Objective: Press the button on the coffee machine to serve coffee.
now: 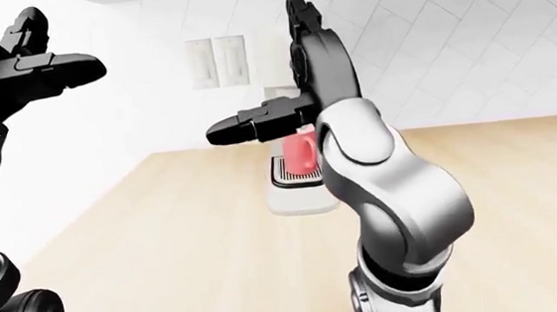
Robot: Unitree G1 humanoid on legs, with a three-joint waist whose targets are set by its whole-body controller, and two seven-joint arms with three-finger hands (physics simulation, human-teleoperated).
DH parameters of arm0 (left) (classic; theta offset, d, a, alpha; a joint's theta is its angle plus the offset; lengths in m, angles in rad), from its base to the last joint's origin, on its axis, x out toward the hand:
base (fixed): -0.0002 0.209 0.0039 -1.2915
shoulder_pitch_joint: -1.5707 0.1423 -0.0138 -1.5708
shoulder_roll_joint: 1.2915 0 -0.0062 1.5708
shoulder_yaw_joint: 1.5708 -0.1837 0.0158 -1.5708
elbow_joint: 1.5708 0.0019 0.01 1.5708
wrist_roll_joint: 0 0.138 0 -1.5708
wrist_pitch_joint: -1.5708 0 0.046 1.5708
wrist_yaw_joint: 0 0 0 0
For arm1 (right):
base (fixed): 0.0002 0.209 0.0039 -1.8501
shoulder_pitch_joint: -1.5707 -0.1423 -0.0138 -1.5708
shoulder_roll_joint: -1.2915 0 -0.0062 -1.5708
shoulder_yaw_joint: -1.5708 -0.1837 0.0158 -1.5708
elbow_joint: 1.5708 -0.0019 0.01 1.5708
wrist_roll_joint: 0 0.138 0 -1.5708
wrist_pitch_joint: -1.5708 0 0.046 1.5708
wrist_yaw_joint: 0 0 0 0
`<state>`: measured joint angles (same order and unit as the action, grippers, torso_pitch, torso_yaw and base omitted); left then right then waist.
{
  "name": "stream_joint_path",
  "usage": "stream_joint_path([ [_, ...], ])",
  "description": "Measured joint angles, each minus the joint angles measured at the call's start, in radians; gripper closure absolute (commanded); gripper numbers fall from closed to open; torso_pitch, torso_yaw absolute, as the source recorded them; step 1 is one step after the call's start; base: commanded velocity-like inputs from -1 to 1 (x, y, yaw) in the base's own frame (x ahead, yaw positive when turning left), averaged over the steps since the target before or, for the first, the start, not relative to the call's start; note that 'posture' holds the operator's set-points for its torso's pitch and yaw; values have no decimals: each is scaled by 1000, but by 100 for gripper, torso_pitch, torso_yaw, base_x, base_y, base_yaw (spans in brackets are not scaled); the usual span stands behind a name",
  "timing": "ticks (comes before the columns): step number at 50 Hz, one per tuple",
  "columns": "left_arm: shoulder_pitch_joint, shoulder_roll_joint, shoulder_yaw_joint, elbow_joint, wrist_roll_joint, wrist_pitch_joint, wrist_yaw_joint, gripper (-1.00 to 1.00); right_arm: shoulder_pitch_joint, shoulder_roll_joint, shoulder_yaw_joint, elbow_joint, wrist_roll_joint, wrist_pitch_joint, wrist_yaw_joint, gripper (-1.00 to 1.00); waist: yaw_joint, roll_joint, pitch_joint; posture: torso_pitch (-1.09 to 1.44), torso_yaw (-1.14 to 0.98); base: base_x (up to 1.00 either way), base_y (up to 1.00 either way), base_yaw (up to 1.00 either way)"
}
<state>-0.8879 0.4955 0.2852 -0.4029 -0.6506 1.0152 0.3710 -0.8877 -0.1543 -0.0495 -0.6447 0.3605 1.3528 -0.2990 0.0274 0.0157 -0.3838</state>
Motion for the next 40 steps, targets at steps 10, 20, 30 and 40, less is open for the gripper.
stream_joint_path([
  [10,3,0,-3,6,2,-7,-5,-100,11,35,18,85,-118,-69,85,-100,-2,4,-2,-68,0,0,0,0],
  [20,0,1,1,10,5,-9,-9,-100,31,67,17,112,-185,-101,126,-100,-2,5,-3,-68,0,0,0,0],
  [30,-1,1,1,8,4,-8,-6,-100,47,95,1,158,-201,-123,141,-100,-2,7,-4,-68,0,0,0,0],
  [40,-2,3,0,5,-3,-5,-1,-100,35,95,3,198,-196,-144,134,-100,-2,9,-5,-68,0,0,0,0],
])
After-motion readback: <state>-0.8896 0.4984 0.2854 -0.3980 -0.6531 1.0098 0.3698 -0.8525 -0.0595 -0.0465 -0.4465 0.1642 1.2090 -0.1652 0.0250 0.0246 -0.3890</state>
